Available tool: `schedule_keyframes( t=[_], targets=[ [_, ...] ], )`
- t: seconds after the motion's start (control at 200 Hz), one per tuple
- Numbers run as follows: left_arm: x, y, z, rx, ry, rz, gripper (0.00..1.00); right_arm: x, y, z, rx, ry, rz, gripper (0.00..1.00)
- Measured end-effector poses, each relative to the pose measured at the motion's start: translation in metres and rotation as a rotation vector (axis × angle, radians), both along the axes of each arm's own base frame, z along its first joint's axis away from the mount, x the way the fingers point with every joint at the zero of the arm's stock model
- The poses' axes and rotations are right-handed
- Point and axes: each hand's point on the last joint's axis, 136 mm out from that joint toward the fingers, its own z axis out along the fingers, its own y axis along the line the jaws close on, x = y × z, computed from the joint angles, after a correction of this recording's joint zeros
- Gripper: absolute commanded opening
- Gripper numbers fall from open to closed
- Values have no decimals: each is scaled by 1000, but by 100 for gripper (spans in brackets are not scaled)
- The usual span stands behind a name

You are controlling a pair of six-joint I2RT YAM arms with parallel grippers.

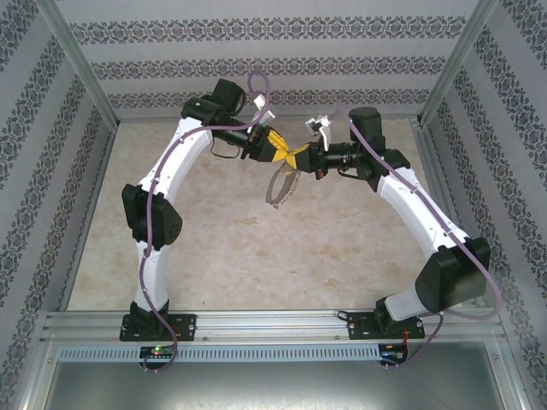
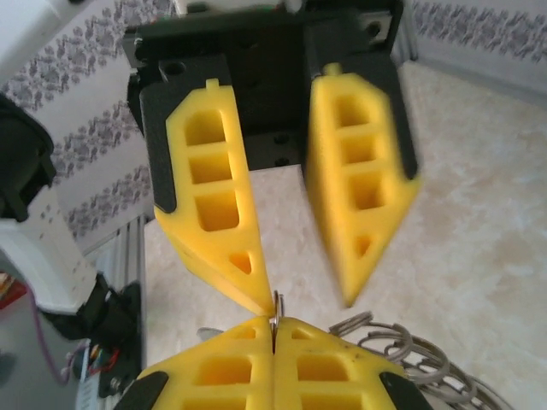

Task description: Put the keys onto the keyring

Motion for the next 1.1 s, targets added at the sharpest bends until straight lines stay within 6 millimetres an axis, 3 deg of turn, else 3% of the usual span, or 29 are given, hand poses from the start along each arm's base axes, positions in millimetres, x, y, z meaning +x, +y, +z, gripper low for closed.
schedule_keyframes(
  t=[0.11,0.245,0.415,0.774,1.099],
  targets=[
    [1,8,3,26,-23,28,43,8,0,14,-80,-42,39,0],
    [-2,13,3,72,-53,49,43,18,-2,32,-188,-121,73,0],
    [-3,18,-4,126,-62,64,43,16,7,39,-331,-183,144,0],
    [-1,30,-11,150,-62,77,38,-3,9,-6,-591,-115,261,0],
    [-4,34,-5,87,-39,57,39,-6,5,-9,-624,-120,275,0]
  ],
)
